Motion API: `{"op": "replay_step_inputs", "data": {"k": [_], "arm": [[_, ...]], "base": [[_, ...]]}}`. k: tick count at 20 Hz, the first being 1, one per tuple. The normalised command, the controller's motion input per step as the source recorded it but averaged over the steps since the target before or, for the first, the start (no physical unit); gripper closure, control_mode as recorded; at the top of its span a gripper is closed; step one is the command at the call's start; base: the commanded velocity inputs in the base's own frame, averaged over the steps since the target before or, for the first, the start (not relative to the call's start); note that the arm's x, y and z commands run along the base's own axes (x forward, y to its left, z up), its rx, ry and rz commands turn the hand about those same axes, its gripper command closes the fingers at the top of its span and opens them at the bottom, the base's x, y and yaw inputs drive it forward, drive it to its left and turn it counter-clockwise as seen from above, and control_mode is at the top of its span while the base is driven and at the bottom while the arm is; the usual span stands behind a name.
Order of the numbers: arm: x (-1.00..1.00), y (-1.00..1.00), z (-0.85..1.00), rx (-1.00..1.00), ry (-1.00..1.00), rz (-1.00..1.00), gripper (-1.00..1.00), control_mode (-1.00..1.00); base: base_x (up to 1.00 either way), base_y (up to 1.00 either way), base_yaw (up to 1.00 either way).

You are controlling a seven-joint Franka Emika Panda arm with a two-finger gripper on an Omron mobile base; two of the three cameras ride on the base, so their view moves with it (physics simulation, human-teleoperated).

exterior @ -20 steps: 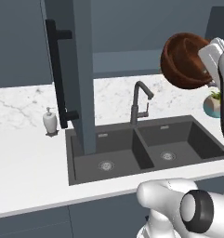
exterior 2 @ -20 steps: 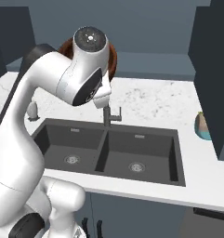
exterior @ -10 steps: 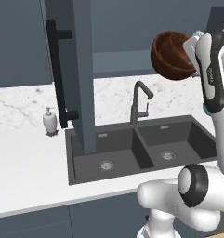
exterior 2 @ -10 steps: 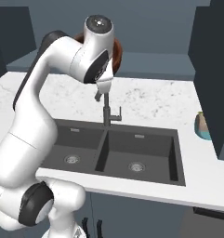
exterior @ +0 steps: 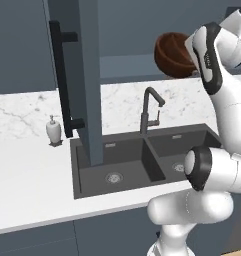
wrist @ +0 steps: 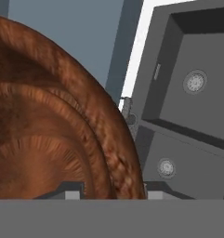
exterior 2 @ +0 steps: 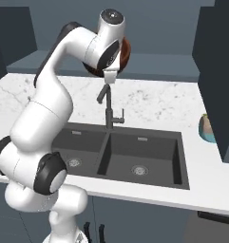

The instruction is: Pick up the bowls on the counter and stack them on top of one another in the open cabinet. Place the smaller bowl on top of the larger bowl.

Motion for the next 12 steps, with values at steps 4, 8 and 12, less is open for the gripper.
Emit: {"op": "replay_step_inputs", "data": {"k": [4, 8, 12], "arm": [[0.91, 0.00, 0.01, 0.03, 0.01, -0.08, 1.00, -1.00], [0.84, 0.00, 0.01, 0.00, 0.00, -0.08, 1.00, -1.00], [0.77, 0.00, 0.00, 0.00, 0.00, -0.08, -1.00, -1.00]], "base": [[0.00, 0.00, 0.00], [0.00, 0.00, 0.00], [0.00, 0.00, 0.00]]}}
